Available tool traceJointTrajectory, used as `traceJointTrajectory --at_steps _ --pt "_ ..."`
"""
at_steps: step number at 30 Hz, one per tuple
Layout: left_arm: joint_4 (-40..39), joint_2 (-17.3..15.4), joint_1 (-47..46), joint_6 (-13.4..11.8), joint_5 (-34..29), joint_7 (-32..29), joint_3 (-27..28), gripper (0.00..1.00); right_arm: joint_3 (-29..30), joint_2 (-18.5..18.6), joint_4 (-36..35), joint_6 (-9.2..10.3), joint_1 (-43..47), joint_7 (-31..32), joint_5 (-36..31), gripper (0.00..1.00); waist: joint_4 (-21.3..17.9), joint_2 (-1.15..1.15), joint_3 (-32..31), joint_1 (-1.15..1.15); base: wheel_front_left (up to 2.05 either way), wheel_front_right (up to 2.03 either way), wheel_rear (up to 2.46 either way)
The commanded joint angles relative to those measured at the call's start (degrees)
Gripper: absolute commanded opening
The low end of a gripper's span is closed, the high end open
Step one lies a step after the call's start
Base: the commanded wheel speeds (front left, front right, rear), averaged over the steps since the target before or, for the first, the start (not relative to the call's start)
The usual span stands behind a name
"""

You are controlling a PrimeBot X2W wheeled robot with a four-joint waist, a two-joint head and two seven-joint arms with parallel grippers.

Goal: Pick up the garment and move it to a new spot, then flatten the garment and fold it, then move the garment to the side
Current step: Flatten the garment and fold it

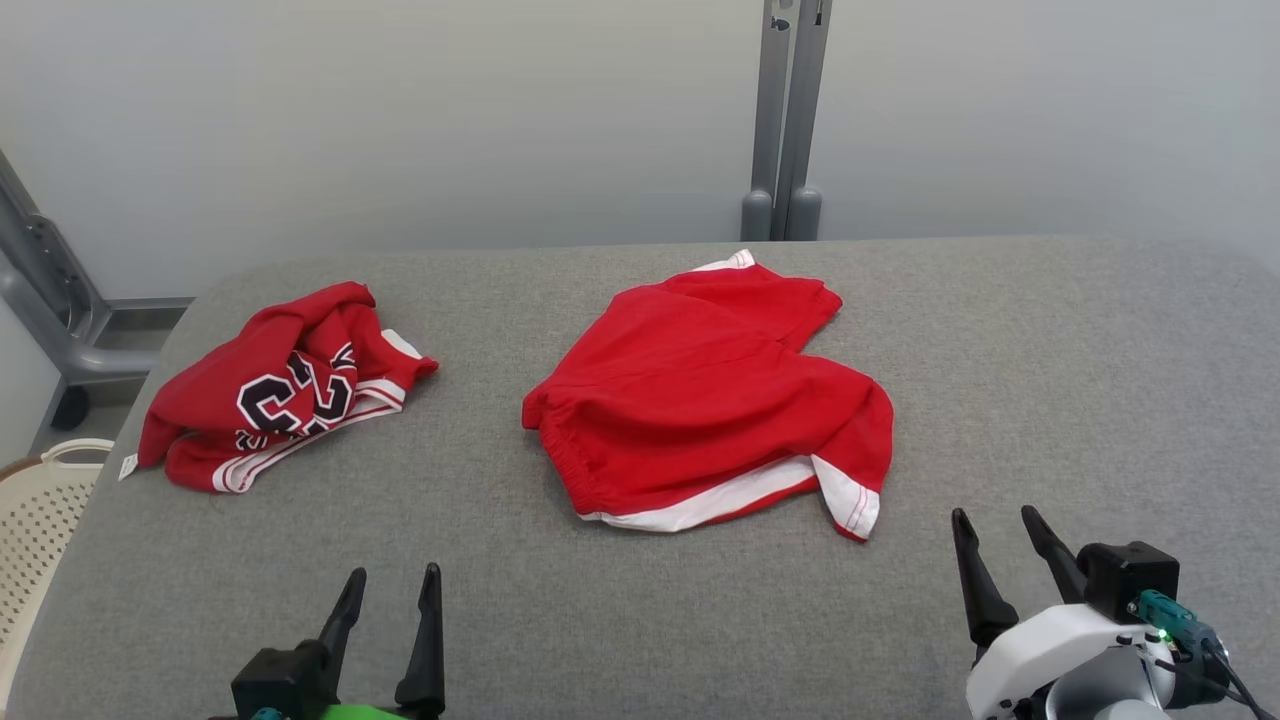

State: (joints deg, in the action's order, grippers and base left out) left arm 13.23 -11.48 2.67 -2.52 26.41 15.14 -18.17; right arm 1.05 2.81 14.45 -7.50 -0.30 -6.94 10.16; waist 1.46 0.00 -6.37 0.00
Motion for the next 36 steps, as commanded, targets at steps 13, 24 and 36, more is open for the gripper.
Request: traceJointTrajectory --at_steps 13,24,36 --pt "1.68 0.56 2.27 0.98 0.6 0.02 0.54 1.0 -1.18 0.17 -0.75 0.02 1.78 2.36 0.13 1.0 0.16 0.0 -0.05 0.0 0.0 0.0 0.0" --pt "3.11 0.98 1.21 2.11 1.35 0.02 0.47 1.0 -0.73 0.17 -1.16 0.01 0.07 3.95 -0.35 1.0 -0.49 0.0 0.51 0.0 0.0 0.0 0.0" --pt "10.45 1.79 -7.58 4.79 0.4 -8.72 -4.3 1.0 1.0 0.16 1.47 0.02 -5.13 14.08 -3.04 1.0 0.69 0.0 3.4 0.0 0.0 0.0 0.0"
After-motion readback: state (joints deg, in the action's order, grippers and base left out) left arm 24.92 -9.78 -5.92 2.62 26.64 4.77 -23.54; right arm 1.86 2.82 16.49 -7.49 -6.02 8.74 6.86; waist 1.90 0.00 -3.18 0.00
